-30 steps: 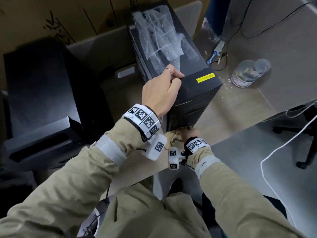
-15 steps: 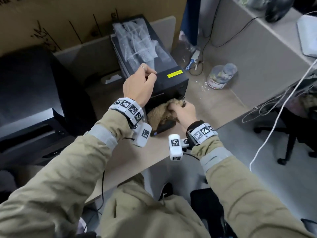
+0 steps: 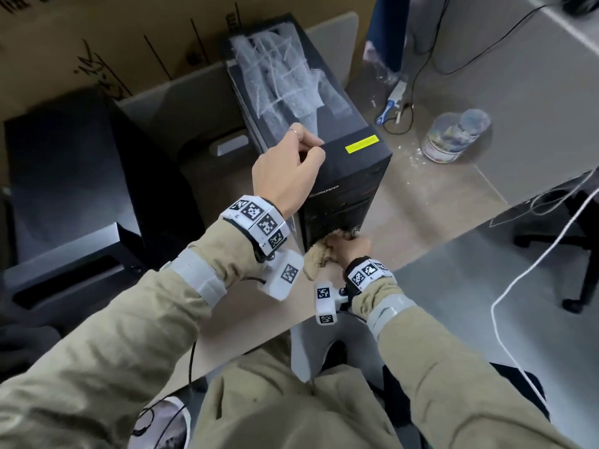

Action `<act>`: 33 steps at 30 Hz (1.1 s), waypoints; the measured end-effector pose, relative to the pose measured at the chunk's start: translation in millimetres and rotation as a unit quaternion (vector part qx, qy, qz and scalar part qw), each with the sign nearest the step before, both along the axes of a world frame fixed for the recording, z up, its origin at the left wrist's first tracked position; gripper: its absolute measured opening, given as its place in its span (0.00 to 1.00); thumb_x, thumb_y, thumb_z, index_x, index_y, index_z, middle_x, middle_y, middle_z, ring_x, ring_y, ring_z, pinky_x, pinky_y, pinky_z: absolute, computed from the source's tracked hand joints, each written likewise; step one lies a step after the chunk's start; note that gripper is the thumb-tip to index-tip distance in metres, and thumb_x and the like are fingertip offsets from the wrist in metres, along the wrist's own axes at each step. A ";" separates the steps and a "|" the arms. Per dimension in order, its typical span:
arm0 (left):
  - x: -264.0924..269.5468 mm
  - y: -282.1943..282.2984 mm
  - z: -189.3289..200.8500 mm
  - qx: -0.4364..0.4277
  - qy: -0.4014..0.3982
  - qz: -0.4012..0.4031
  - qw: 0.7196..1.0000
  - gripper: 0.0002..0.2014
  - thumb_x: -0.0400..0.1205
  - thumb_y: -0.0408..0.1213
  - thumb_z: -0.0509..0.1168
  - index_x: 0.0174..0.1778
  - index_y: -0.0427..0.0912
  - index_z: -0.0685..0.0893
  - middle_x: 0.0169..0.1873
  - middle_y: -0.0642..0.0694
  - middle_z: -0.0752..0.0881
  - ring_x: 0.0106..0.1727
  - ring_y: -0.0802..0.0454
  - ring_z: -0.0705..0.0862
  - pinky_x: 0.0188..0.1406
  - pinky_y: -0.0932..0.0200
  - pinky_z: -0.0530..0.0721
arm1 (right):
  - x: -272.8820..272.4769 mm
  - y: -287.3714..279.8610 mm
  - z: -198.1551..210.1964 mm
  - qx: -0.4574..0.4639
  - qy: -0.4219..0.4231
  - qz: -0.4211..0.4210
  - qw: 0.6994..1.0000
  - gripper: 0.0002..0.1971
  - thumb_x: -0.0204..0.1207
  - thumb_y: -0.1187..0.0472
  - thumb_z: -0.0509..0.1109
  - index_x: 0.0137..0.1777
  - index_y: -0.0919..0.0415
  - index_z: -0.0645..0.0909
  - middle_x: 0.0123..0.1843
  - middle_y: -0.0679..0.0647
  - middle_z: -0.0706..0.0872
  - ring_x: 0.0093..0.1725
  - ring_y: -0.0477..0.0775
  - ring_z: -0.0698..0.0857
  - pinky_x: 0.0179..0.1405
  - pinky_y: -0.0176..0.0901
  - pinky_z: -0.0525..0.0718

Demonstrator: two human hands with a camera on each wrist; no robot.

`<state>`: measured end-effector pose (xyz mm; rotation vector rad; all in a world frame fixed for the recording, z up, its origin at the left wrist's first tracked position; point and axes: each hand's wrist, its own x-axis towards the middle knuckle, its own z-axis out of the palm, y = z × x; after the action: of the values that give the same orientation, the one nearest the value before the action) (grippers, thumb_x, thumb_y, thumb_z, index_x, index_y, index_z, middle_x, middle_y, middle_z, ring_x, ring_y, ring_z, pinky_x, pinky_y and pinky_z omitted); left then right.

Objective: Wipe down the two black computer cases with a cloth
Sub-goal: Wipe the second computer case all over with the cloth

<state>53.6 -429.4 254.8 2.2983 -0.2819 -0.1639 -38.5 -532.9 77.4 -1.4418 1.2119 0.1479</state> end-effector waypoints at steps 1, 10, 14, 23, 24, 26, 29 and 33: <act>-0.8 0.4 -1.0 0.001 -0.002 -0.002 1.000 0.10 0.78 0.47 0.58 0.51 0.56 0.82 0.41 0.64 0.87 0.46 0.57 0.85 0.51 0.56 0.77 | -1.0 -0.8 -1.1 -0.007 0.009 0.011 1.000 0.10 0.71 0.63 0.81 0.48 0.68 0.88 0.43 0.59 0.91 0.43 0.59 0.90 0.49 0.51 0.90; -2.6 -1.2 1.5 0.020 -0.028 -0.009 0.999 0.11 0.75 0.52 0.59 0.51 0.58 0.81 0.49 0.61 0.89 0.50 0.56 0.86 0.56 0.54 0.80 | -3.1 -0.3 12.4 0.006 -0.001 0.026 1.000 0.05 0.69 0.64 0.78 0.35 0.58 0.86 0.30 0.52 0.88 0.37 0.57 0.89 0.38 0.45 0.88; -8.9 -7.2 2.1 0.015 -0.032 0.017 0.999 0.11 0.76 0.52 0.60 0.51 0.56 0.81 0.45 0.61 0.89 0.47 0.54 0.85 0.52 0.56 0.77 | -0.6 3.9 39.5 0.002 -0.089 0.011 0.996 0.11 0.65 0.69 0.77 0.28 0.56 0.79 0.24 0.51 0.83 0.20 0.46 0.82 0.20 0.33 0.78; -10.3 -4.1 4.0 0.020 -0.013 0.007 1.000 0.12 0.75 0.52 0.60 0.52 0.57 0.80 0.47 0.62 0.90 0.51 0.54 0.86 0.59 0.51 0.80 | -0.3 24.3 52.4 0.007 -0.115 -0.033 0.993 0.13 0.52 0.51 0.79 0.34 0.58 0.86 0.31 0.50 0.90 0.33 0.56 0.90 0.29 0.41 0.85; -10.0 -4.2 4.1 0.021 -0.014 0.006 1.000 0.12 0.75 0.52 0.60 0.52 0.57 0.80 0.48 0.62 0.90 0.51 0.54 0.86 0.59 0.51 0.80 | -2.6 23.3 49.1 0.005 -0.109 -0.036 0.993 0.12 0.56 0.52 0.80 0.34 0.59 0.86 0.32 0.51 0.90 0.32 0.55 0.89 0.27 0.37 0.82; -9.4 -3.7 3.1 0.025 -0.014 0.003 1.000 0.12 0.75 0.51 0.61 0.52 0.57 0.79 0.49 0.62 0.89 0.51 0.53 0.86 0.56 0.53 0.79 | -5.4 20.4 39.4 0.008 -0.099 -0.045 0.994 0.10 0.61 0.55 0.81 0.34 0.59 0.85 0.33 0.53 0.90 0.32 0.57 0.88 0.25 0.35 0.80; -8.2 -2.3 1.8 0.030 -0.023 -0.004 0.999 0.12 0.75 0.50 0.61 0.54 0.56 0.80 0.49 0.62 0.89 0.50 0.54 0.86 0.53 0.55 0.78 | -6.7 16.5 29.1 -0.009 -0.068 -0.035 0.997 0.07 0.66 0.57 0.81 0.38 0.57 0.86 0.38 0.55 0.91 0.37 0.57 0.88 0.36 0.41 0.83; -7.3 -3.4 -1.7 0.035 -0.037 -0.006 0.999 0.13 0.75 0.51 0.60 0.55 0.56 0.79 0.52 0.61 0.89 0.51 0.53 0.86 0.57 0.54 0.80 | -9.4 8.5 12.7 -0.008 -0.057 -0.033 0.998 0.06 0.70 0.59 0.80 0.43 0.57 0.86 0.42 0.55 0.91 0.39 0.56 0.88 0.42 0.43 0.84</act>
<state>46.3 -432.8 253.1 2.3764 -0.3320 -0.0956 -47.9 -524.5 90.1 -1.4042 1.1669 0.0100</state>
